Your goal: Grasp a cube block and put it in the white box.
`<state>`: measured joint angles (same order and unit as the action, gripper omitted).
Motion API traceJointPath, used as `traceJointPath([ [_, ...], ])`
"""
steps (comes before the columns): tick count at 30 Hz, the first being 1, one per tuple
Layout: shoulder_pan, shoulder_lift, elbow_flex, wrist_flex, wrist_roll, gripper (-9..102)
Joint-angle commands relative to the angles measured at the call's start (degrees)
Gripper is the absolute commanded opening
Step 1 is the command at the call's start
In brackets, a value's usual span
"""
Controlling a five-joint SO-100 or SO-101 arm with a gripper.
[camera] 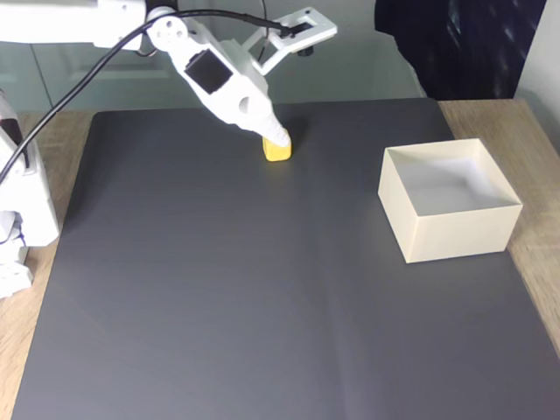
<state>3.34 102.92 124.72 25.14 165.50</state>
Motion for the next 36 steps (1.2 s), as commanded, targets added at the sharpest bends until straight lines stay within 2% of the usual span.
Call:
traceJointPath([
  [1, -1.49, -0.09, -2.99, -0.88, 0.00, 17],
  [10, -4.04, -2.46, -3.25, -2.90, -0.18, 30],
  [36, -8.26, -16.79, -7.56, -7.56, -2.29, 30],
])
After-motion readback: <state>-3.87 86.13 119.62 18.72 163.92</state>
